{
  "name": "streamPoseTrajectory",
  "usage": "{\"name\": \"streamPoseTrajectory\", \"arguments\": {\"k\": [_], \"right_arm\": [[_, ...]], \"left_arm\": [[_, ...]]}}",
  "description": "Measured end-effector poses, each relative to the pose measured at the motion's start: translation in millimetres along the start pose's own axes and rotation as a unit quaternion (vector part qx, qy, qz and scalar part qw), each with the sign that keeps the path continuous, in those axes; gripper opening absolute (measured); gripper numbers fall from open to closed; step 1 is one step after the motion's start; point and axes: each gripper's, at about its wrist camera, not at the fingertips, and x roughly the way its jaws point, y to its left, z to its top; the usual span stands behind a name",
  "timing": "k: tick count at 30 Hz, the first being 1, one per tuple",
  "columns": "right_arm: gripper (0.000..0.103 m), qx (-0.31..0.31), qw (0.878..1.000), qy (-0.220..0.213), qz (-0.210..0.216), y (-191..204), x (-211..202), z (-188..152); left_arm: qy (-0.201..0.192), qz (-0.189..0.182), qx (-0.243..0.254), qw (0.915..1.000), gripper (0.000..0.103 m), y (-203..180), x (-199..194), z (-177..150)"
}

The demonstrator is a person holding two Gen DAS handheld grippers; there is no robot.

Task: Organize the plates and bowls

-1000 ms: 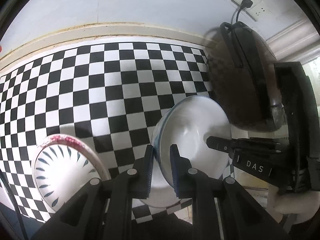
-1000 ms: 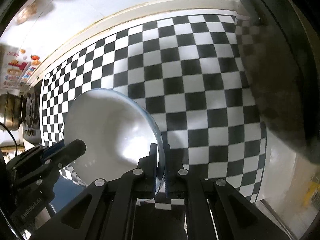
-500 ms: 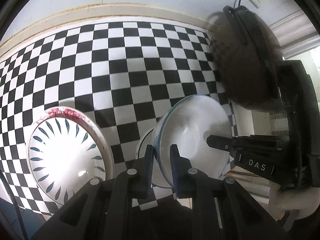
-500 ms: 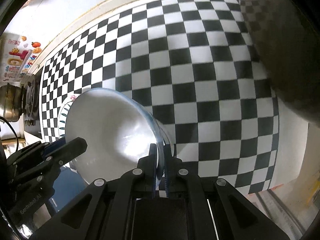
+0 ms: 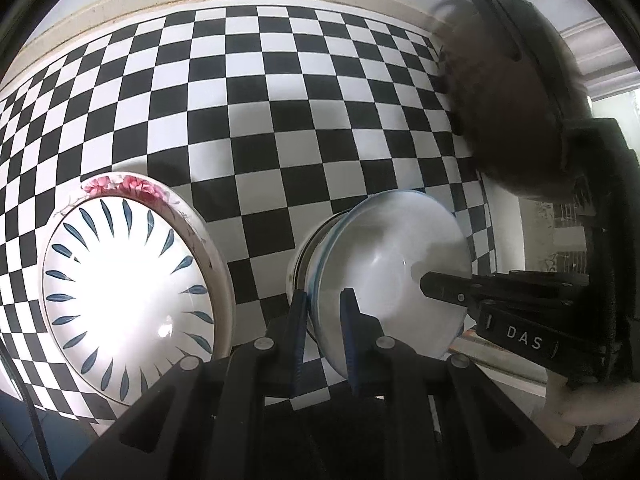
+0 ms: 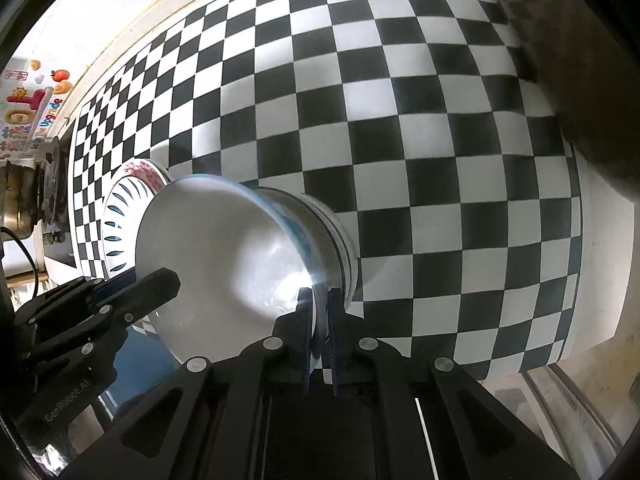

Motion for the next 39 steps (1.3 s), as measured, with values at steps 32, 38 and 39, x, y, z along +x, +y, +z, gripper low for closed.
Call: {"name": "streamPoseTrajectory", "arguments": {"k": [32,38,39], "right_arm": [[0.014,-0.003,0.999,0.011,-0.037,6,5,4],[0.014,-0.009,0.999,0.008,-0.038,7,2,1],[0.014,-0.009,0.999,0.008,-0.037,7,2,1]], "left_arm": [[0.018,0.021,-0.008,0.9996,0.014,-4,21,-3],[0.009,0.042,0.001,0.9991,0.015,-10,16,-3],[0.007,0.045,0.001,0.9989,0.015,-10,15,-3]]}}
